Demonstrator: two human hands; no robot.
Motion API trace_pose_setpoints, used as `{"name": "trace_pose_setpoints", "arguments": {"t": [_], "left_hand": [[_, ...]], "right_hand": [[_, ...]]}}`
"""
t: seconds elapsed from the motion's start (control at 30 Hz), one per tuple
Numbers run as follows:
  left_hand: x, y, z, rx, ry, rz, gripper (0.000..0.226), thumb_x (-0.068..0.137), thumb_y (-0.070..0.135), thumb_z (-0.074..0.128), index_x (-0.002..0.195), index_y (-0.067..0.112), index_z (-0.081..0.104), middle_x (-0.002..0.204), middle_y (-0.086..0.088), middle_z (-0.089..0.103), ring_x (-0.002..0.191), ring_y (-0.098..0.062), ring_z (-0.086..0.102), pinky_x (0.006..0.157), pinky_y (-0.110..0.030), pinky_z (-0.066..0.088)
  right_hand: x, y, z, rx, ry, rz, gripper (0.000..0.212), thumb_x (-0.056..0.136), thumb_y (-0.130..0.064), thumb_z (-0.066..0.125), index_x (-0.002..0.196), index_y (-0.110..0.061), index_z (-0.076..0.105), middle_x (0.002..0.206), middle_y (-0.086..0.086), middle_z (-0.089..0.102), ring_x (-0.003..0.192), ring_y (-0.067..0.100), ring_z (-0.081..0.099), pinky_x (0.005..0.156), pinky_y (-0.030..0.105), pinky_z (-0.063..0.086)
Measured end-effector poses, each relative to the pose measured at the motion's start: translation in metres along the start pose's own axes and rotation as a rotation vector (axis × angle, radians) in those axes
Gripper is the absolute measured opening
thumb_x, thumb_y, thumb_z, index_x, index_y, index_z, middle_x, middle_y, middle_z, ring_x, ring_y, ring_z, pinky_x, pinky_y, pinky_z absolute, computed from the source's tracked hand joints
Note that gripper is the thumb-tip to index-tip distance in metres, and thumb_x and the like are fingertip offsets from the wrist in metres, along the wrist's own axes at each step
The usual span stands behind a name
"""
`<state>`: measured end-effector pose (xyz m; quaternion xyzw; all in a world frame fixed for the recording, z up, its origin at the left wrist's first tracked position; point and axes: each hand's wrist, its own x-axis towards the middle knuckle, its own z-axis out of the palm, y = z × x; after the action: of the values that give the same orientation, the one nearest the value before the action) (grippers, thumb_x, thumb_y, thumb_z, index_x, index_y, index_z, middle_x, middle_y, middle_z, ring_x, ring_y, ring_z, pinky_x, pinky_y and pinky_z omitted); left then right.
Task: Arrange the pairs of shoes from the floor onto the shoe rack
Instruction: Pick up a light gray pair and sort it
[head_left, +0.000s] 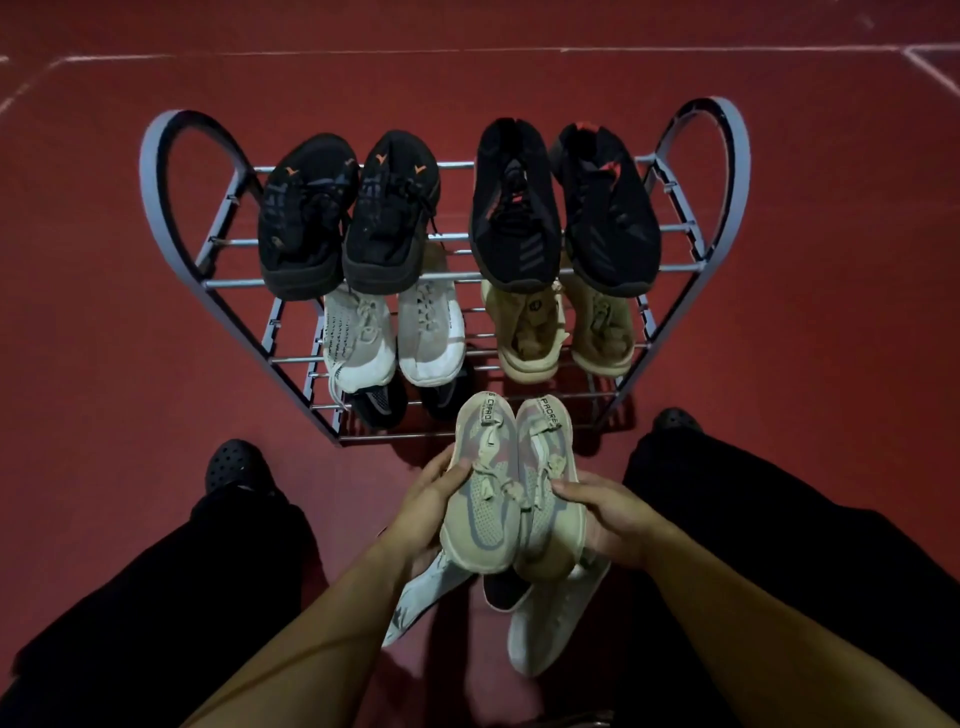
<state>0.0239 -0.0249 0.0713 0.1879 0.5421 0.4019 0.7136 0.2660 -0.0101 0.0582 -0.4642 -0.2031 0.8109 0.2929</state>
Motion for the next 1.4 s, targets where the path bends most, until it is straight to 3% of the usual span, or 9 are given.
{"name": "trace_pose_setpoints", "arguments": {"t": [0.17, 0.4, 0.57, 0.83, 0.93, 1.1, 1.2, 1.3, 1.4], "left_hand": [[0.021, -0.001, 0.014, -0.01, 0.05, 0.001, 0.036, 0.1, 0.025, 0.063, 0.133, 0.012, 0.065, 0.119, -0.017, 0.074, 0.108, -0.035, 0.073, 0.088, -0.046, 0.06], [0.065, 0.006, 0.034, -0.004, 0.136, 0.051, 0.037, 0.097, 0.021, 0.068, 0.13, 0.006, 0.062, 0.116, -0.017, 0.075, 0.102, -0.031, 0.074, 0.077, -0.038, 0.064], [0.11, 0.014, 0.053, -0.049, 0.165, 0.062, 0.045, 0.095, 0.027, 0.071, 0.136, 0.012, 0.059, 0.116, -0.012, 0.076, 0.107, -0.03, 0.074, 0.095, -0.053, 0.058], [0.151, 0.004, 0.059, -0.249, 0.197, -0.008, 0.049, 0.099, 0.019, 0.065, 0.145, 0.015, 0.051, 0.13, -0.014, 0.07, 0.116, -0.031, 0.068, 0.085, -0.045, 0.062], [0.154, -0.014, 0.057, -0.298, 0.231, -0.064, 0.04, 0.102, 0.026, 0.059, 0.14, 0.013, 0.058, 0.136, -0.019, 0.065, 0.113, -0.033, 0.064, 0.057, -0.031, 0.061], [0.145, -0.036, 0.052, -0.381, 0.196, -0.114, 0.033, 0.108, 0.019, 0.047, 0.135, 0.006, 0.06, 0.125, -0.013, 0.072, 0.116, -0.028, 0.069, 0.089, -0.039, 0.061], [0.132, -0.047, 0.052, -0.345, 0.17, -0.176, 0.031, 0.107, 0.011, 0.045, 0.135, 0.004, 0.059, 0.112, -0.013, 0.077, 0.098, -0.021, 0.075, 0.084, -0.032, 0.062], [0.127, -0.054, 0.049, -0.286, 0.161, -0.139, 0.034, 0.105, 0.003, 0.047, 0.138, 0.002, 0.057, 0.124, -0.018, 0.072, 0.105, -0.025, 0.074, 0.088, -0.032, 0.062], [0.133, -0.053, 0.048, -0.31, 0.191, -0.087, 0.038, 0.102, 0.0, 0.053, 0.14, 0.003, 0.054, 0.128, -0.019, 0.07, 0.116, -0.032, 0.069, 0.104, -0.045, 0.054]], "right_hand": [[0.013, -0.003, -0.013, 0.123, 0.084, -0.05, 0.028, 0.095, 0.008, 0.05, 0.118, -0.003, 0.062, 0.111, 0.023, 0.072, 0.095, 0.034, 0.073, 0.078, 0.044, 0.062], [0.055, -0.01, -0.047, 0.165, 0.135, -0.166, 0.076, 0.077, 0.011, 0.071, 0.145, -0.004, 0.041, 0.138, 0.026, 0.056, 0.127, 0.044, 0.055, 0.094, 0.051, 0.056], [0.085, -0.033, -0.059, 0.225, 0.267, -0.221, 0.037, 0.093, 0.008, 0.056, 0.128, 0.0, 0.048, 0.136, 0.027, 0.056, 0.107, 0.037, 0.065, 0.082, 0.043, 0.061], [0.12, -0.046, -0.085, 0.196, 0.323, -0.19, 0.042, 0.1, -0.012, 0.057, 0.139, -0.008, 0.045, 0.129, 0.014, 0.066, 0.109, 0.033, 0.069, 0.081, 0.045, 0.061], [0.115, -0.026, -0.091, 0.254, 0.237, -0.122, 0.038, 0.102, -0.019, 0.052, 0.136, -0.004, 0.048, 0.133, 0.021, 0.062, 0.119, 0.039, 0.062, 0.096, 0.056, 0.053], [0.108, 0.002, -0.076, 0.369, 0.24, -0.155, 0.018, 0.085, 0.0, 0.059, 0.102, 0.002, 0.067, 0.096, 0.013, 0.073, 0.099, 0.024, 0.066, 0.086, 0.027, 0.06], [0.109, 0.022, -0.073, 0.448, 0.293, -0.142, 0.015, 0.093, 0.006, 0.057, 0.104, 0.0, 0.065, 0.101, 0.015, 0.069, 0.096, 0.027, 0.067, 0.085, 0.033, 0.061], [0.105, 0.024, -0.066, 0.375, 0.292, -0.14, 0.017, 0.095, -0.003, 0.061, 0.113, -0.004, 0.064, 0.101, 0.012, 0.072, 0.092, 0.028, 0.072, 0.075, 0.034, 0.062], [0.107, 0.023, -0.065, 0.335, 0.322, -0.241, 0.026, 0.093, 0.001, 0.06, 0.119, -0.001, 0.06, 0.107, 0.015, 0.068, 0.095, 0.028, 0.068, 0.088, 0.037, 0.059]]}}
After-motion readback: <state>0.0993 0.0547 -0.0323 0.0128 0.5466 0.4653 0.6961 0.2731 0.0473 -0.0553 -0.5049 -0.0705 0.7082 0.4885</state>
